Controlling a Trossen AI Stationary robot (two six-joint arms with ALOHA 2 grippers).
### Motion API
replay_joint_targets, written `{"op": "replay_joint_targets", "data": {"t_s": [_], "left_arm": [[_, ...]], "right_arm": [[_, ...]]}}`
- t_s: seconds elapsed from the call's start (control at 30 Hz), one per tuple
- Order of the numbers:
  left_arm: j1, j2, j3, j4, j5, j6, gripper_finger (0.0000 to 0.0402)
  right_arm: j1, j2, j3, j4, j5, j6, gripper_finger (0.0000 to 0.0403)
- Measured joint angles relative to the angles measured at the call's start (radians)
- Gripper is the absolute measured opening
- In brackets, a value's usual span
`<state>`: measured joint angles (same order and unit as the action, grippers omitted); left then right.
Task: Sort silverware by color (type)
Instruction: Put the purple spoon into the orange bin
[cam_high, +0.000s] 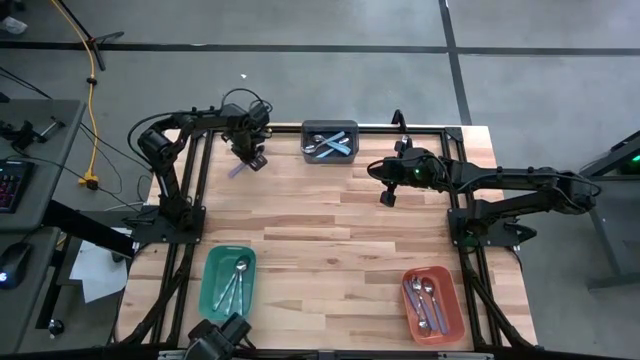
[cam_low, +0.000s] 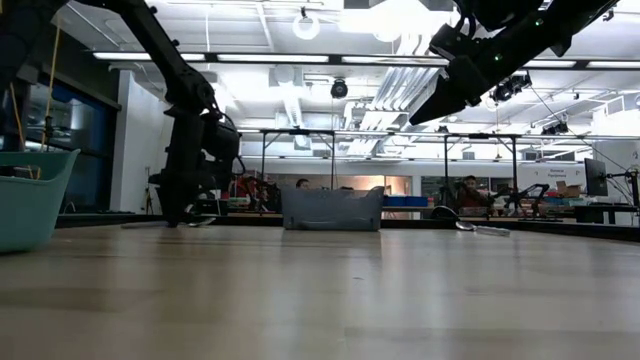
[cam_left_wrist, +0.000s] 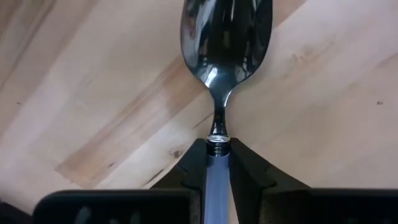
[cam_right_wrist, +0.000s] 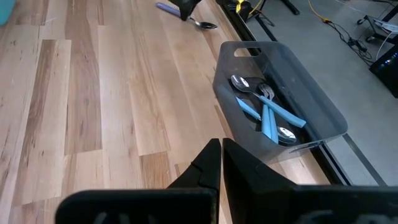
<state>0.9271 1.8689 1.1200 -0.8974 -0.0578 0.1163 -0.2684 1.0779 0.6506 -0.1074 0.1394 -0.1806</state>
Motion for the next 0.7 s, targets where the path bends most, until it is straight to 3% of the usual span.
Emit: {"op": "replay_joint_targets", "data": {"t_s": [0.2, 0.4, 0.6, 0.7], "left_arm": [[-0.033, -0.070, -0.006, -0.052, -0.029, 0.031, 0.0031], [-0.067, -0.247, -0.082, -0.039, 0.000, 0.034, 0.0031], [-0.127, -0.475, -0.302, 0.233, 0.092, 0.018, 0.0031], [-0.158, -0.562, -0.428, 0.439, 0.148, -0.037, 0.0031]], "right_arm": [[0.000, 0.000, 0.000, -0.001, 0.000, 0.000, 0.0000], [0.000, 0.000, 0.000, -0.001, 0.000, 0.000, 0.0000], [0.000, 0.001, 0.000, 0.019, 0.000, 0.018, 0.0000], [0.000, 0.016, -0.015, 0.127, -0.022, 0.061, 0.0000]]}}
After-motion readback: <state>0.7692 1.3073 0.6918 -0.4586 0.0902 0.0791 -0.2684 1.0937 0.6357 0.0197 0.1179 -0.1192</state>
